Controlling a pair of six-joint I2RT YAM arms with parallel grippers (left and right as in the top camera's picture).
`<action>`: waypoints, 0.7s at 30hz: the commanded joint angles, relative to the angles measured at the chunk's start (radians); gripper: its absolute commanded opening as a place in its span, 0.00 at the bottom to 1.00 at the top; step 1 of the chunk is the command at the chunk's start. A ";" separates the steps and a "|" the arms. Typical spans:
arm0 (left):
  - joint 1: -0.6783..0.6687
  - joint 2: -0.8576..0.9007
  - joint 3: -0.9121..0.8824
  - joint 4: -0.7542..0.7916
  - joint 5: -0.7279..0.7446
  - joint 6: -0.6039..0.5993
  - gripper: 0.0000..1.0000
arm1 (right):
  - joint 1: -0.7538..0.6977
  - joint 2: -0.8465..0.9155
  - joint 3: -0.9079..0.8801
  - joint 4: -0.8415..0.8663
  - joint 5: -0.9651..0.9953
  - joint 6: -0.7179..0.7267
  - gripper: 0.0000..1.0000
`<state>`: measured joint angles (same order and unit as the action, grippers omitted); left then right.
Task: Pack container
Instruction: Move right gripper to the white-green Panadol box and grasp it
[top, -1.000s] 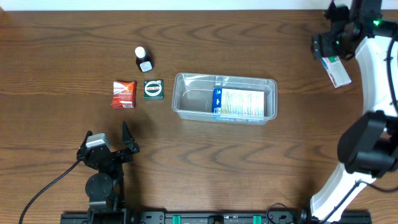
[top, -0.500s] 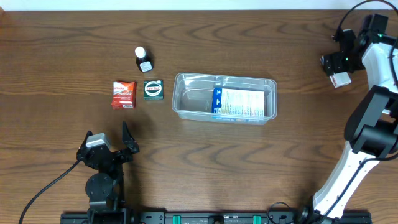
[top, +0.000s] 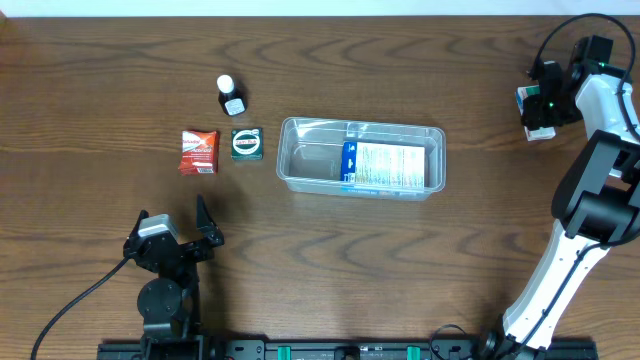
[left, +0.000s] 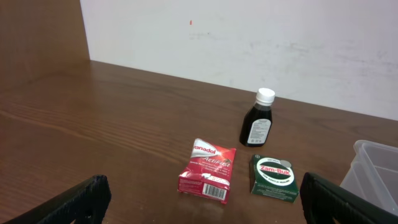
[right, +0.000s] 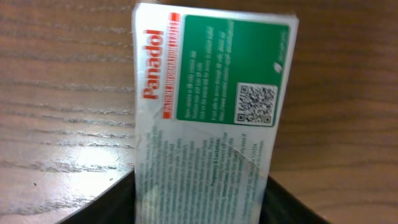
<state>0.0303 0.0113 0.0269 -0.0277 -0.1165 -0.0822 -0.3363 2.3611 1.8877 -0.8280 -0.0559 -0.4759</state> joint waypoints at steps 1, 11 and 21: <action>0.004 -0.001 -0.023 -0.034 -0.023 -0.006 0.98 | -0.004 0.002 0.006 -0.010 -0.008 0.019 0.44; 0.004 -0.001 -0.023 -0.034 -0.023 -0.005 0.98 | 0.003 0.000 0.030 -0.053 -0.024 0.080 0.24; 0.004 -0.001 -0.023 -0.034 -0.023 -0.005 0.98 | 0.094 0.000 0.322 -0.322 -0.138 0.069 0.19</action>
<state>0.0303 0.0113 0.0269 -0.0277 -0.1165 -0.0822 -0.2932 2.3661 2.1014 -1.1069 -0.1238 -0.4084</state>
